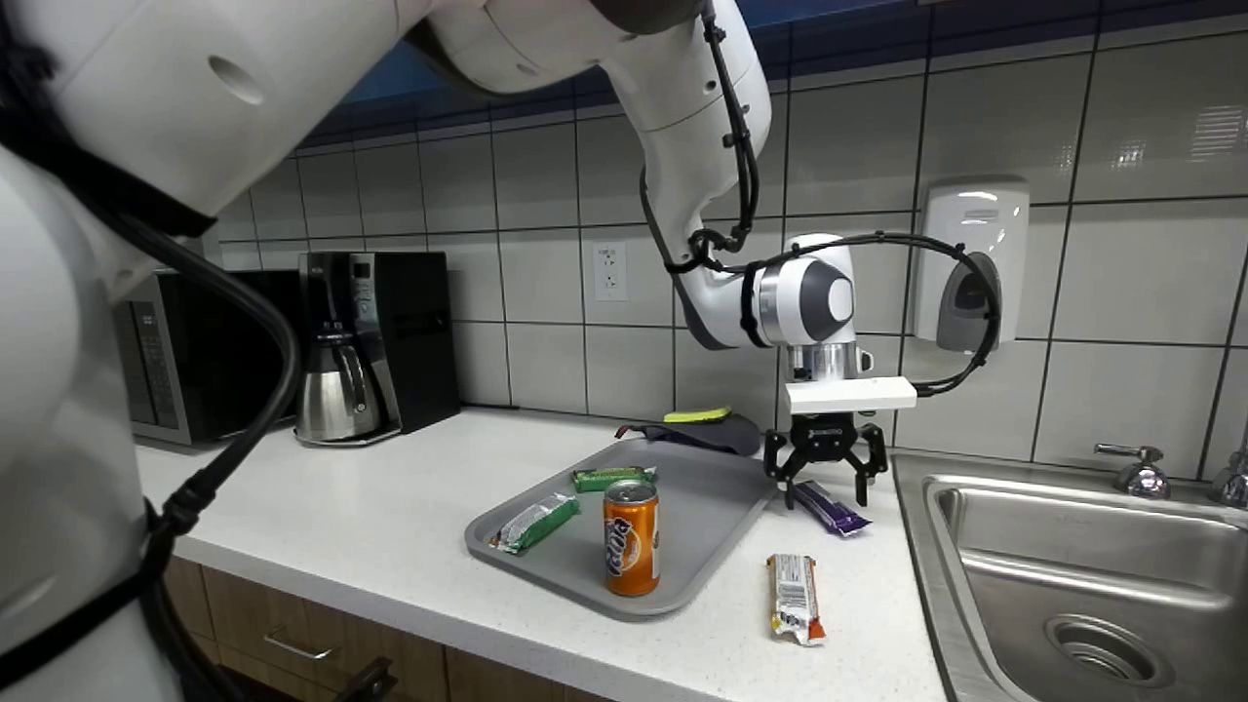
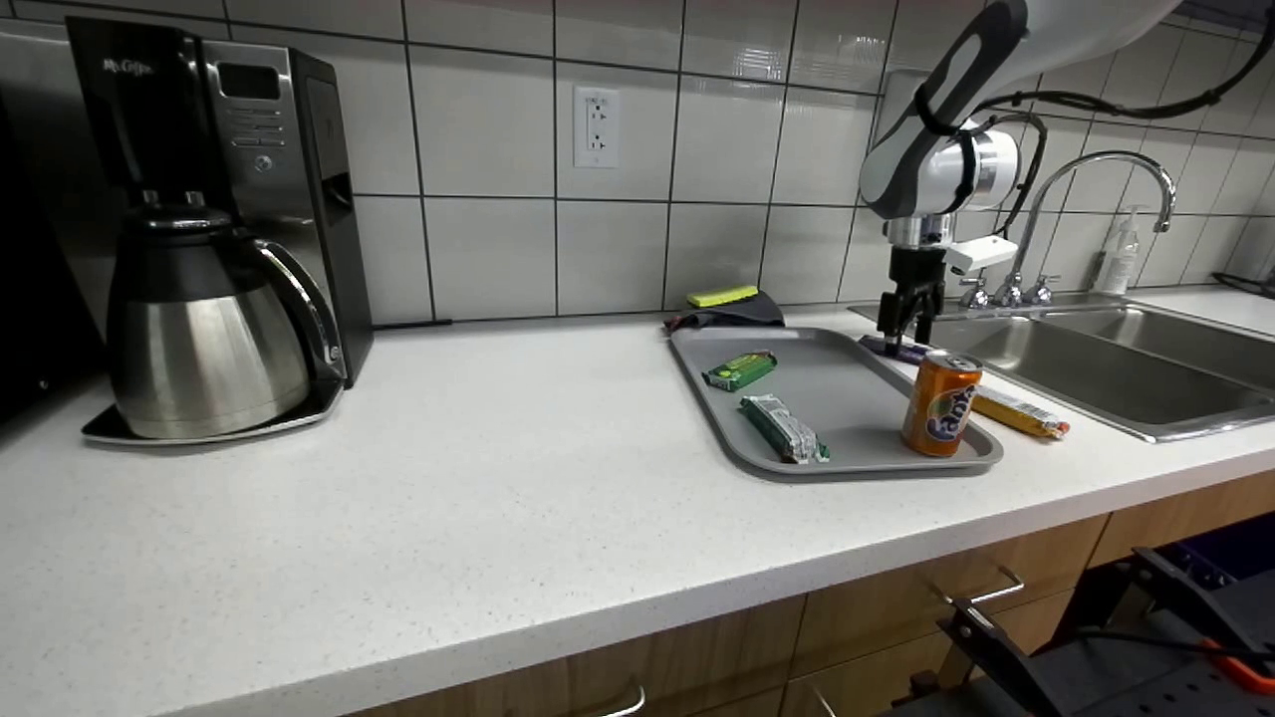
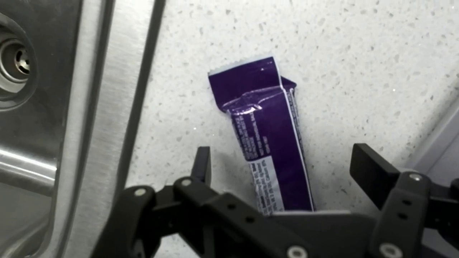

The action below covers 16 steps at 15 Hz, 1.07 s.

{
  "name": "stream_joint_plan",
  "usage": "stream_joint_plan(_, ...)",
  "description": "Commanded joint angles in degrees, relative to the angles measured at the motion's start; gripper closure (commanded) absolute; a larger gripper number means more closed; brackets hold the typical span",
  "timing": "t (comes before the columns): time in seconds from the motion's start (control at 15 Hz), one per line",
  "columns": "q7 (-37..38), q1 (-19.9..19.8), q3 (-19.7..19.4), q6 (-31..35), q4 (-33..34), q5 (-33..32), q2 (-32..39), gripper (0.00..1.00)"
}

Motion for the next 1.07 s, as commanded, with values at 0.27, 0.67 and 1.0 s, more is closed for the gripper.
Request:
stream_joint_plan(0.27, -3.2, -0.8, 0.7, -0.9, 3.4, -0.8, 1.9, 0.00)
stream_joint_plan(0.67, -4.4, -0.9, 0.8, -0.6, 3.3, -0.7, 1.8, 0.60)
stream_joint_plan(1.0, -5.4, -0.6, 0.8, -0.9, 1.6, -0.9, -0.3, 0.95)
